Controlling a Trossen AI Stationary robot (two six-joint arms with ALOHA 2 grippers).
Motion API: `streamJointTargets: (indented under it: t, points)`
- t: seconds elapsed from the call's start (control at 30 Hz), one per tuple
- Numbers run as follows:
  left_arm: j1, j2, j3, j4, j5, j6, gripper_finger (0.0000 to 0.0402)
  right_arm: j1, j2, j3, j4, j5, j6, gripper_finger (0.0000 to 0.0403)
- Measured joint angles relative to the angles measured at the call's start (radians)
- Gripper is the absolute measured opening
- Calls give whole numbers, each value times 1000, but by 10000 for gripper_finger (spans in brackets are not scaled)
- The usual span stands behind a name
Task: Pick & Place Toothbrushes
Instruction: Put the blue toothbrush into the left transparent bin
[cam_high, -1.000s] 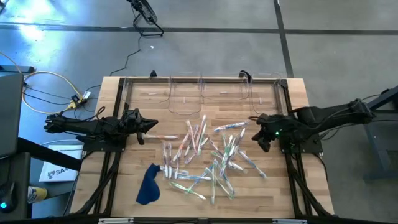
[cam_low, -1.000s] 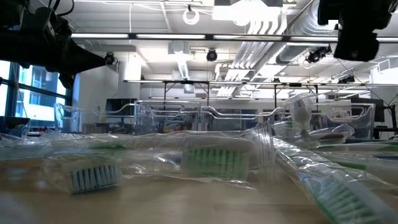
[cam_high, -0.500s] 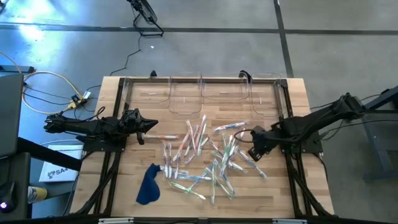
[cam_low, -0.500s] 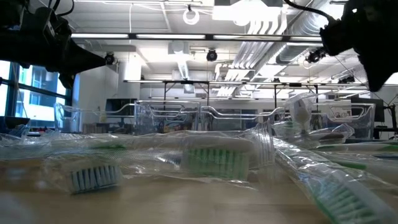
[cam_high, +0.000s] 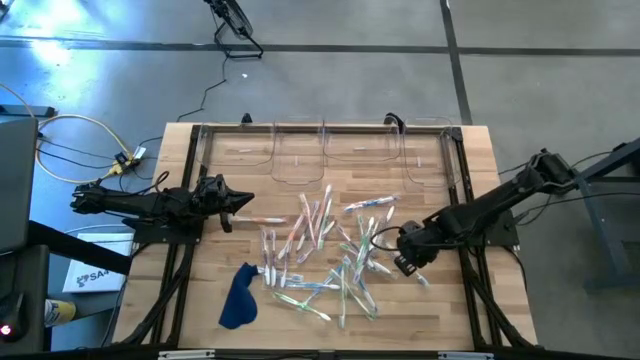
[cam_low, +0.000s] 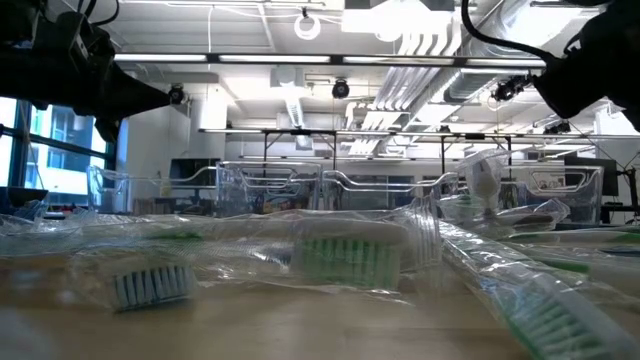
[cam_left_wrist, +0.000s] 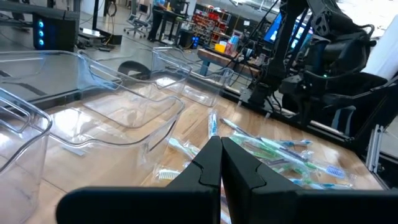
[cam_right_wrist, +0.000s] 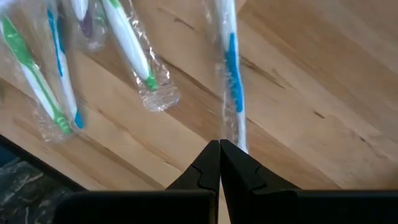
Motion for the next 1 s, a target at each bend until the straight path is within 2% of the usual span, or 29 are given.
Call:
streamJointTargets:
  t: [0.17, 0.43, 0.57, 0.9, 1.0]
  points:
    - [0, 0, 0, 0, 0, 23, 0, 13, 37, 0, 1, -17, -2, 18]
    - [0, 0, 0, 0, 0, 23, 0, 13, 84, 0, -8, 2, -58, 117]
    - [0, 0, 0, 0, 0, 23, 0, 13, 121, 0, 0, -6, -97, 148]
    - [0, 0, 0, 0, 2, 23, 0, 10, 198, 0, 70, 15, -200, 146]
    - [0, 0, 0, 0, 2, 23, 0, 10, 218, -1, 68, 53, -204, 146]
